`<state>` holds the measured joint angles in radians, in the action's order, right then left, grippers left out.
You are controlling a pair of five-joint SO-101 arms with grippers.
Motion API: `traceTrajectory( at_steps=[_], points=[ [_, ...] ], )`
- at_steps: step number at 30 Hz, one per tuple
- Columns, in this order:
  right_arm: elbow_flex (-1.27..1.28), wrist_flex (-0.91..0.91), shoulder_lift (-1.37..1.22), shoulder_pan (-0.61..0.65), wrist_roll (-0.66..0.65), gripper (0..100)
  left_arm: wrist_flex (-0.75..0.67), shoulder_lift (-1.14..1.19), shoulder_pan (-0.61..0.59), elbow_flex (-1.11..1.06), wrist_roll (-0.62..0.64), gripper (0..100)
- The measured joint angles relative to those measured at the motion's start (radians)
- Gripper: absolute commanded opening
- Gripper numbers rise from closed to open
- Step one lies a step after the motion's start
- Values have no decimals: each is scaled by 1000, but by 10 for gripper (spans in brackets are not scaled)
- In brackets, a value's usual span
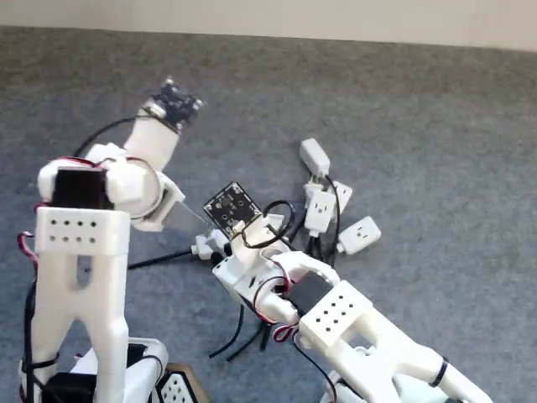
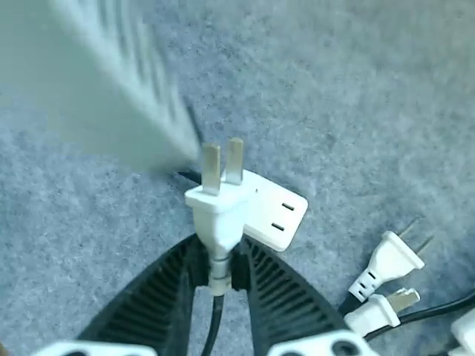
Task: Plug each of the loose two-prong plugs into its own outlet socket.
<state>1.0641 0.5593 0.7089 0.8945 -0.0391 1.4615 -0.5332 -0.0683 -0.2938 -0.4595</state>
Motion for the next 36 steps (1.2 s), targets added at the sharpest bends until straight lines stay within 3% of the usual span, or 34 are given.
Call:
traceTrajectory(
  at_steps=[9,17,36],
  points=[
    [-23,72,-3,-5,18,5,-387,8,-25,-353,34,454],
    [-80,143,-3,5,20,5,-664,9,-26,-523,120,454],
    [-276,296,-8,-37,5,5,-713,11,-26,-589,126,454]
  ],
)
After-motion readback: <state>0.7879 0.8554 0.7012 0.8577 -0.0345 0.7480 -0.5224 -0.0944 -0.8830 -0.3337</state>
